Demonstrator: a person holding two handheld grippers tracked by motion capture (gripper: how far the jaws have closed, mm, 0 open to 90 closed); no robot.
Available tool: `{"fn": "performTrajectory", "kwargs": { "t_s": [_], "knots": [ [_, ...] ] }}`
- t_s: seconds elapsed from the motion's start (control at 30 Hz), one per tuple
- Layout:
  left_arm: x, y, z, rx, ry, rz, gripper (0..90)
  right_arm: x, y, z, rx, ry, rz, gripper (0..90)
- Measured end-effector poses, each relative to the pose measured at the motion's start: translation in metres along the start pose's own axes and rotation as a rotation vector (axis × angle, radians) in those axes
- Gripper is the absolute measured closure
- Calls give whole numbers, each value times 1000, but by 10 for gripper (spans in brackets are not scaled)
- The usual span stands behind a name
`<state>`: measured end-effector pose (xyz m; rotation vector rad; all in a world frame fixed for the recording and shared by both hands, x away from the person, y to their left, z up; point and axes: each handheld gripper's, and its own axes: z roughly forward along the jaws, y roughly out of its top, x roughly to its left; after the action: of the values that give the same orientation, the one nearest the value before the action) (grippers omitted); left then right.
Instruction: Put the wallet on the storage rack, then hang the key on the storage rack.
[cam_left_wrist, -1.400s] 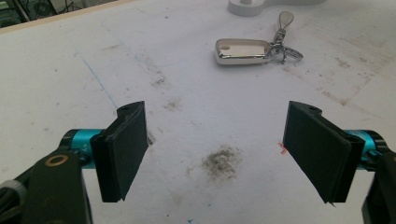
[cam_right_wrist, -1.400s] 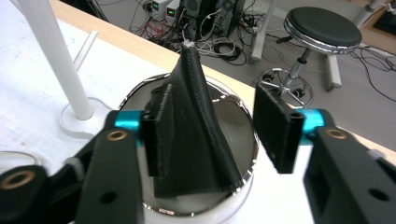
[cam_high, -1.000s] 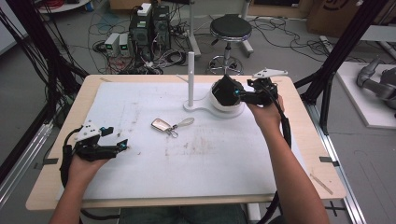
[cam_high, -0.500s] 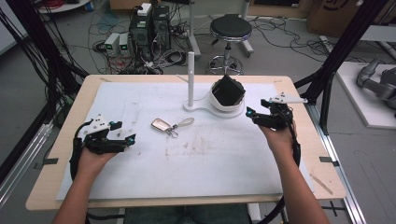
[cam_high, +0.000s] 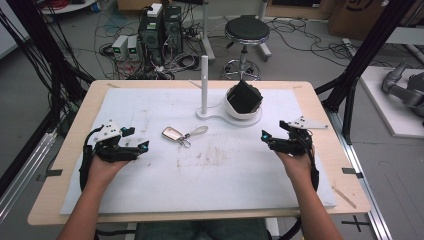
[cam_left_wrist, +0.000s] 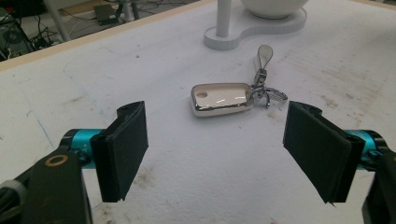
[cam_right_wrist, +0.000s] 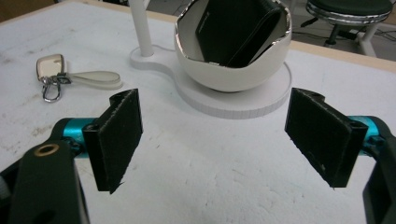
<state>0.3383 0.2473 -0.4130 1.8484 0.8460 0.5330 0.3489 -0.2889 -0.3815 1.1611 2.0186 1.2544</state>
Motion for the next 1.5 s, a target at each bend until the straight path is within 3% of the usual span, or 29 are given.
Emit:
{"fn": "performTrajectory", "kwargs": {
  "t_s": [0.33, 0.93, 1.17, 1.23, 1.5],
  "knots": [
    [-1, 0, 5, 11, -7, 7, 221, 0, -5, 8, 28, 9, -20, 193],
    [-16, 9, 20, 19, -44, 12, 221, 5, -6, 15, 58, -5, -62, 193],
    [-27, 18, 43, 21, -47, 10, 221, 4, -6, 21, 59, -1, -66, 194],
    [-31, 20, 52, 53, -44, 20, 221, 4, -6, 22, 58, -1, -65, 194],
    [-36, 33, 82, 102, -58, 30, 221, 1, -7, 20, 57, -9, -55, 194]
  ]
}}
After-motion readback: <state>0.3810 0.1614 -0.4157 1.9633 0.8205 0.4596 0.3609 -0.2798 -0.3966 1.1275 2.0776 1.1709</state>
